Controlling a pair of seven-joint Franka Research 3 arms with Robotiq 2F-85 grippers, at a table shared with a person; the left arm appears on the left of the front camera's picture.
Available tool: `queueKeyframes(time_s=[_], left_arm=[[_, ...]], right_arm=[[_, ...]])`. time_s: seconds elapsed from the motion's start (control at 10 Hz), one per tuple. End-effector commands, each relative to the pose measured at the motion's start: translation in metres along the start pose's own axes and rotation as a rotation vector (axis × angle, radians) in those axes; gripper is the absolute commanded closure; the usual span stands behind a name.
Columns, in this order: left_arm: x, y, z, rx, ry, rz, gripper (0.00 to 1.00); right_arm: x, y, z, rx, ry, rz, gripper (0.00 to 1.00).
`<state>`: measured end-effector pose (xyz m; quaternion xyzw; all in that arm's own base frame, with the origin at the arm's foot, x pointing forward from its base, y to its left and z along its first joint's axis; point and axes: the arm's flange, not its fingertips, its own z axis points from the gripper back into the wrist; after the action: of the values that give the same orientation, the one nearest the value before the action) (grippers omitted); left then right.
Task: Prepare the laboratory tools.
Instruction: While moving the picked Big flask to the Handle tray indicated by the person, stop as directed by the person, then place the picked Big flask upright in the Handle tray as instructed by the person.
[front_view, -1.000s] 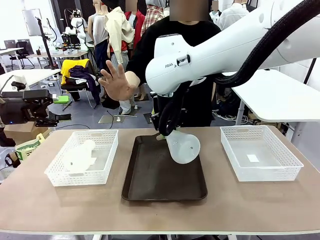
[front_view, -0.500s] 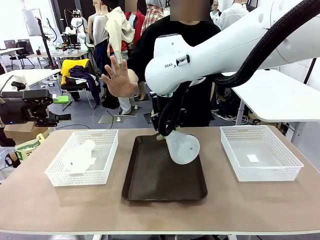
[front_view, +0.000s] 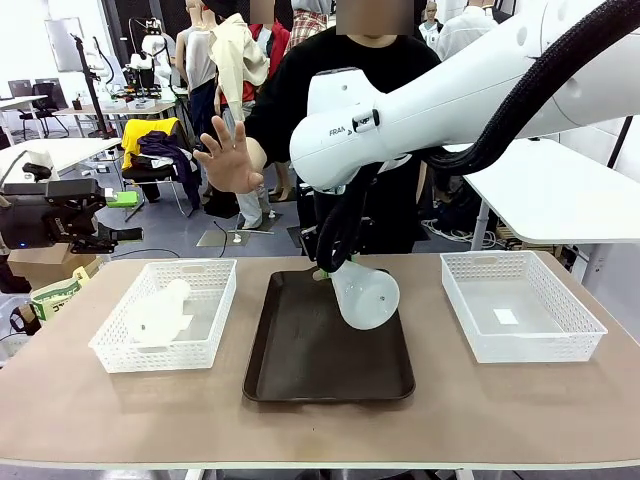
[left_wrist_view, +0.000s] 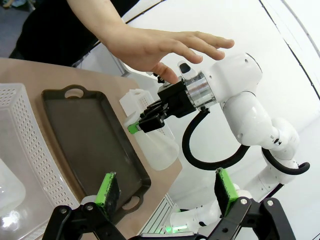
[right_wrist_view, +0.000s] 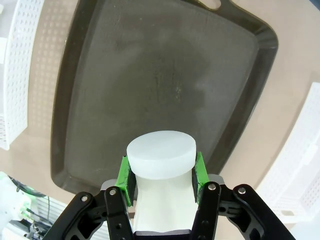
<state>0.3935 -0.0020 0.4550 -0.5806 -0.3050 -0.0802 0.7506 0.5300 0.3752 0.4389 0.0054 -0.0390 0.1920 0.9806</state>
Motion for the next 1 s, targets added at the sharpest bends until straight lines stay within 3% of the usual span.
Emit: queueKeyframes(time_s=[0.0, 0.9], left_arm=[[0.0003, 0.0003, -0.0018, 0.005, -0.007, 0.011, 0.0], [0.0003, 0.0003, -0.0018, 0.005, -0.007, 0.011, 0.0]], right_arm=[[0.0001, -0.0007, 0.0, 0.001, 0.001, 0.003, 1.0], [0.0001, -0.0007, 0.0, 0.001, 0.001, 0.003, 1.0]])
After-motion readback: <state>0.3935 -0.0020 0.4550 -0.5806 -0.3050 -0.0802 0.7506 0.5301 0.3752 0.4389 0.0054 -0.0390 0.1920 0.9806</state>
